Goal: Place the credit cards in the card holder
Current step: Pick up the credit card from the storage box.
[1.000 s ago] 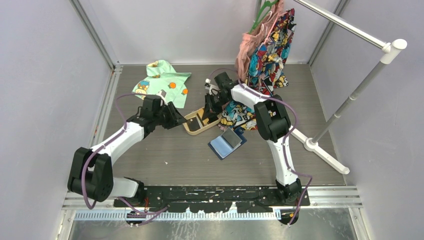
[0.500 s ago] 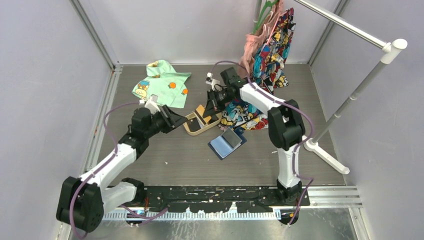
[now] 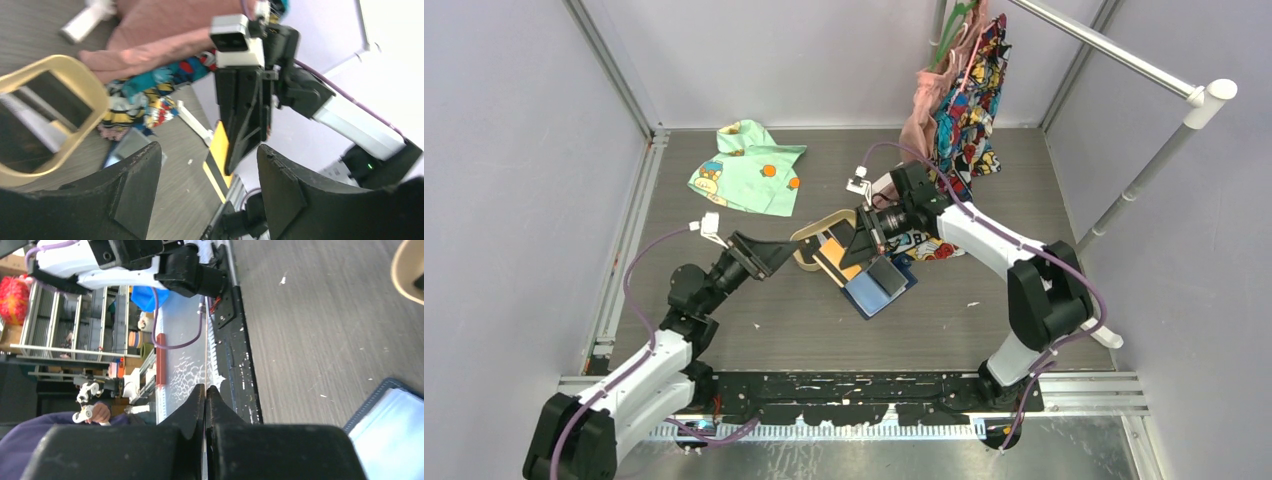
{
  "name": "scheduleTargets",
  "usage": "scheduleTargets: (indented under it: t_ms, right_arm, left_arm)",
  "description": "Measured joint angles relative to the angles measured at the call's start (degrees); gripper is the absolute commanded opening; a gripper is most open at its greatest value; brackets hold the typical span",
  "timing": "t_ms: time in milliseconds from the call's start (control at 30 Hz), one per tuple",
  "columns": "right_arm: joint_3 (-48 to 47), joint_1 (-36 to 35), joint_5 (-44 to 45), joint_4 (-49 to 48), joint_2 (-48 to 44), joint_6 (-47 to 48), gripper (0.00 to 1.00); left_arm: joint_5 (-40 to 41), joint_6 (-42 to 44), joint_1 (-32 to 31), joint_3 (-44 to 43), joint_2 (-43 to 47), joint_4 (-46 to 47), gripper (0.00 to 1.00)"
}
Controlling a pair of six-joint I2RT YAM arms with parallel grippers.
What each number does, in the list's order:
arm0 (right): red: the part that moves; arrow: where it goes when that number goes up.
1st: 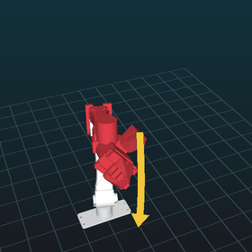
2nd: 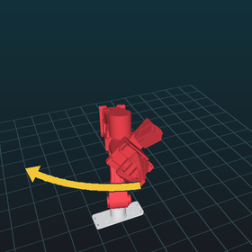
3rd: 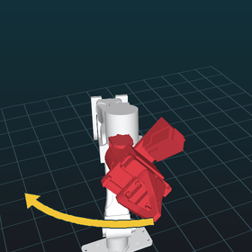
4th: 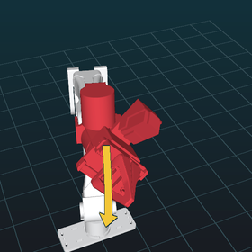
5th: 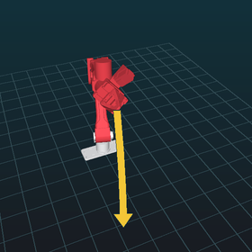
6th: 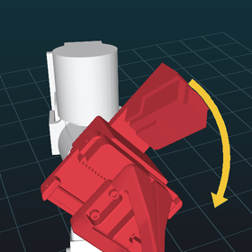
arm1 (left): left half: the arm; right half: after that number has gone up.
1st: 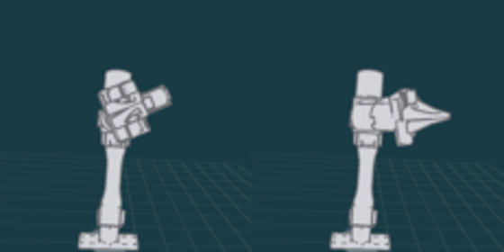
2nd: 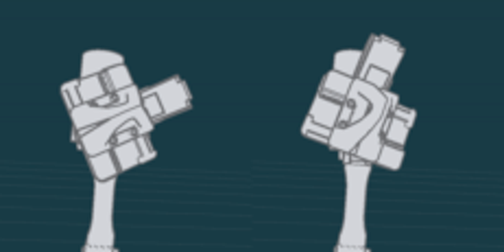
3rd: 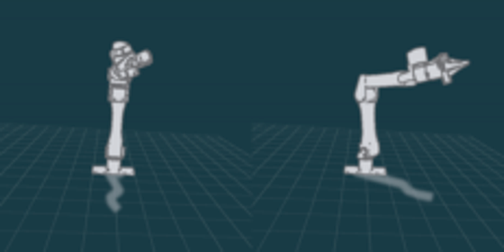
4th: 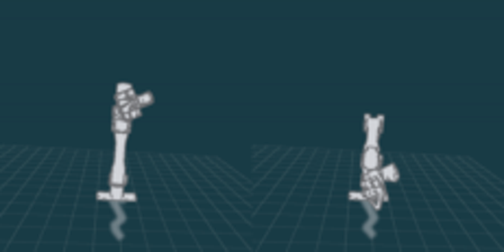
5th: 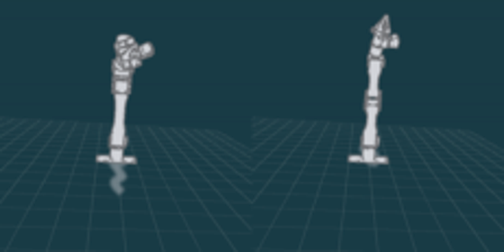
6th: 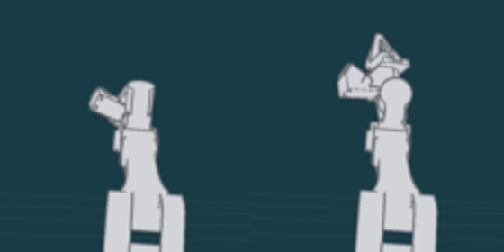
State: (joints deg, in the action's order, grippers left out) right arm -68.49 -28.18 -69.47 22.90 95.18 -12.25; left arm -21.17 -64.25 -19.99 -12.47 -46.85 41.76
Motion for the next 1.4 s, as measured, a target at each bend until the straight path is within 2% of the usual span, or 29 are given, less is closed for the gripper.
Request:
scheduleTargets:
  t_ms: [200, 367, 1033, 1400]
  right_arm:
    - [1.7, 0.0, -3.7, -2.3, -2.9, 0.0, 0.01]
    - [1.6, 0.0, -5.1, -2.7, -2.9, 0.0, 0.01]
    - [1.5, 0.1, -7.9, -2.7, -3.0, 0.0, 0.01]
    - [1.4, 1.0, -8.4, -2.7, -3.6, 0.0, 0.01]
  left_arm:
    - [1.2, 1.5, -8.7, 0.0, 0.1, 6.7, 0.68]
    - [3.0, 3.2, -12.3, 0.0, -2.2, 9.5, 0.63]
    - [5.4, 0.5, -13.3, 0.0, -4.6, 12.2, 0.56]
    - [5.3, -1.6, -14.3, 0.3, -7.7, 17.3, 0.5]
